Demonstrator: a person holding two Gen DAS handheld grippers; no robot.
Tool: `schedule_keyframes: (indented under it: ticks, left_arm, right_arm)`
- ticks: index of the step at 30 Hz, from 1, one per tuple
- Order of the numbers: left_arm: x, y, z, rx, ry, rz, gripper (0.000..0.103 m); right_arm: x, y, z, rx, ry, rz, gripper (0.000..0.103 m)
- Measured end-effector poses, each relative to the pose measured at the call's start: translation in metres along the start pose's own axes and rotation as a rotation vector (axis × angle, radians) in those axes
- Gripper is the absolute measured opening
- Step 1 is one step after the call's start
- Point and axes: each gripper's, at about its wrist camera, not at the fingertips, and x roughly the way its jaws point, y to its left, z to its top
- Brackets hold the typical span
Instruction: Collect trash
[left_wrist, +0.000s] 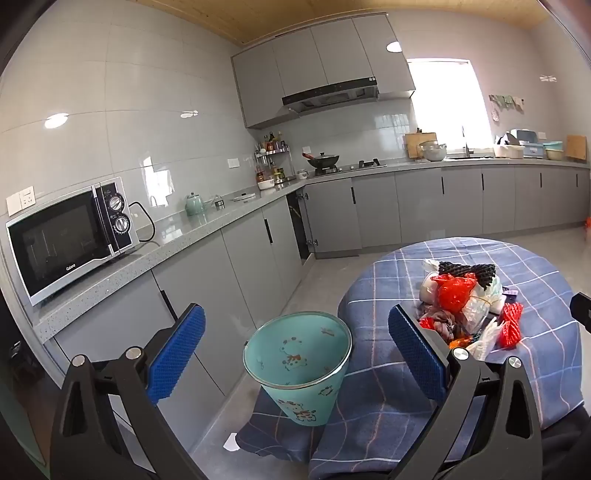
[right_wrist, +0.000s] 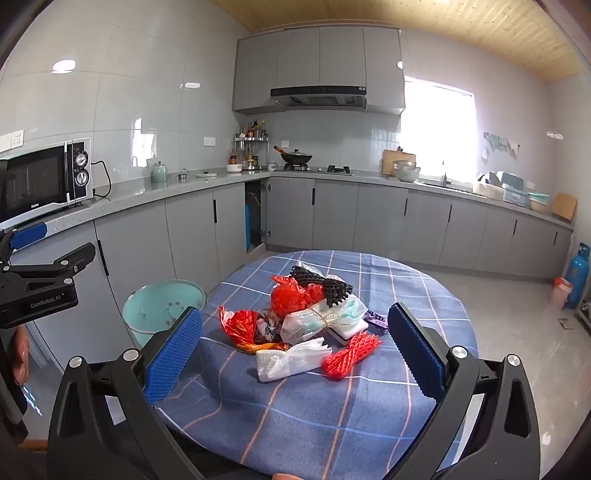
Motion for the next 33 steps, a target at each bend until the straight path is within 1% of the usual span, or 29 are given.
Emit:
schedule_keyframes:
  ticks: [17,21,33]
  left_arm:
    - [0.0007,-0.0027,-0.001,0.0,-0.002,0.001,0.098]
    - [-0.0024,0.0004,0.0002,0.001,-0.004,-0.001,0.098]
    - [-0.0027,0.0,0.0009,0.008,-0.005,-0.005,0.098]
  right_arm:
    - [-0.0001,0.0037,0.0012,0.008,0.006,0.006,0.099]
    - [0.0005,0.0023,-0.0029,0.012,0.002,0.005,0.099]
    - [0.0003,-0.0003,0.0011,0.026,0.006,0.004,0.099]
